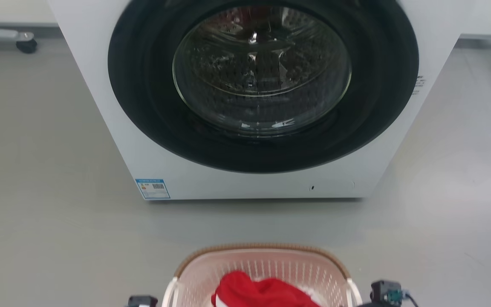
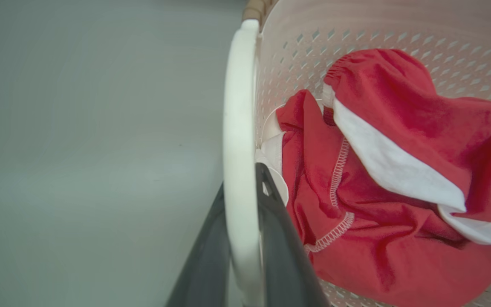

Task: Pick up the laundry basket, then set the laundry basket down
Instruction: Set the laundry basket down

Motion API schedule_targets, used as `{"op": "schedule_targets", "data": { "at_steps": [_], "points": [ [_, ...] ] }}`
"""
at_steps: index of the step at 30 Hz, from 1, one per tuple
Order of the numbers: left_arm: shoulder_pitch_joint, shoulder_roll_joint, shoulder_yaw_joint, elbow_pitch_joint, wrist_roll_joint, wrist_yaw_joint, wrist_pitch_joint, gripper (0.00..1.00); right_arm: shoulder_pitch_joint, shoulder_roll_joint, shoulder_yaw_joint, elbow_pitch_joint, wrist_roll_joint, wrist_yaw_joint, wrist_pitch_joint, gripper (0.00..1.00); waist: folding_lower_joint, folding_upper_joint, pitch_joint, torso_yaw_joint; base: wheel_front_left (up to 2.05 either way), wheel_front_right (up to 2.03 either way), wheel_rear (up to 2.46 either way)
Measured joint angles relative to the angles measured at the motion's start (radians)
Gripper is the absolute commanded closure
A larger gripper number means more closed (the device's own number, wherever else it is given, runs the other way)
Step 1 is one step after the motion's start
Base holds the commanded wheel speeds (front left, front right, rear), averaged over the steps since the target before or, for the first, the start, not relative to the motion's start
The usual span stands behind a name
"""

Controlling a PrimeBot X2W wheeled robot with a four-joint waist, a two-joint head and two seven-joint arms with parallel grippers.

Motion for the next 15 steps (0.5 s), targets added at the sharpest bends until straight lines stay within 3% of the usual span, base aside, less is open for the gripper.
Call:
{"op": "schedule_targets", "data": {
  "at_steps": [15],
  "points": [
    [-0.255, 0.0, 0.034, -0.04, 0.0, 0.037, -0.056, 1.0, -0.301, -0.022, -0.052, 0.049, -0.028, 0.002, -0.072, 1.0, 0.0002, 0.0001, 0.199, 0.012, 0.0, 0.0, 0.0]
  ]
}}
